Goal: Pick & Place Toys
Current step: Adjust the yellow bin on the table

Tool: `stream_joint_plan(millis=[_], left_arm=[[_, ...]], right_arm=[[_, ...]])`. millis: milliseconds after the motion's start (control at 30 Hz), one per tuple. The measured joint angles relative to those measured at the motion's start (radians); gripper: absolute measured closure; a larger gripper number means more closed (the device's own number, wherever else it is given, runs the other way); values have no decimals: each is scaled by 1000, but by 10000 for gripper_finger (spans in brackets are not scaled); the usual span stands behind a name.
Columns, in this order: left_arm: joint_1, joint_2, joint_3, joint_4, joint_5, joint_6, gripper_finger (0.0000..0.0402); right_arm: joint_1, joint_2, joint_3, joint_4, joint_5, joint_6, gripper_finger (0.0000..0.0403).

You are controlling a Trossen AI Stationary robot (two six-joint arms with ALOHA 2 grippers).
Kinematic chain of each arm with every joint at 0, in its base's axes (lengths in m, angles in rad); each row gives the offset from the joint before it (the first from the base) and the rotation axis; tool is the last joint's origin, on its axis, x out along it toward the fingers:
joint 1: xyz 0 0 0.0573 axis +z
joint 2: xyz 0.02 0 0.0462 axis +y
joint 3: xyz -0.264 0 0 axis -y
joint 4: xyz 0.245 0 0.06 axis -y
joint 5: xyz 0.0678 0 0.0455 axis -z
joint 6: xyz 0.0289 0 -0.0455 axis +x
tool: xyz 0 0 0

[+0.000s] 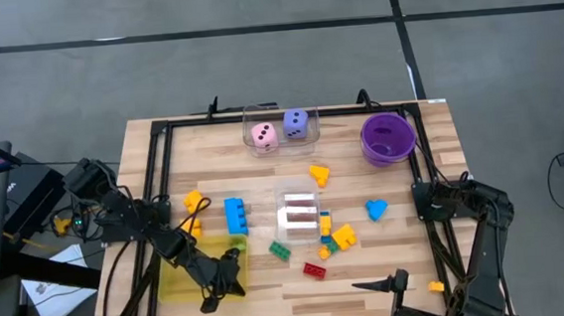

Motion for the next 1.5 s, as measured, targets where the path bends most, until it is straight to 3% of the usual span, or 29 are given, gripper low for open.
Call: stream_joint_plan(millis=[667, 1167, 1500], left_arm=[[-38, 0, 0, 16, 6, -4, 401], [-38, 20, 0, 6, -55, 14, 401], [-38, 49, -1, 80, -31, 19, 401]], right_arm=[[0, 0, 0, 0, 0, 0, 3], [0, 0, 0, 0, 0, 0, 3], [0, 0, 0, 0, -1, 0, 3]])
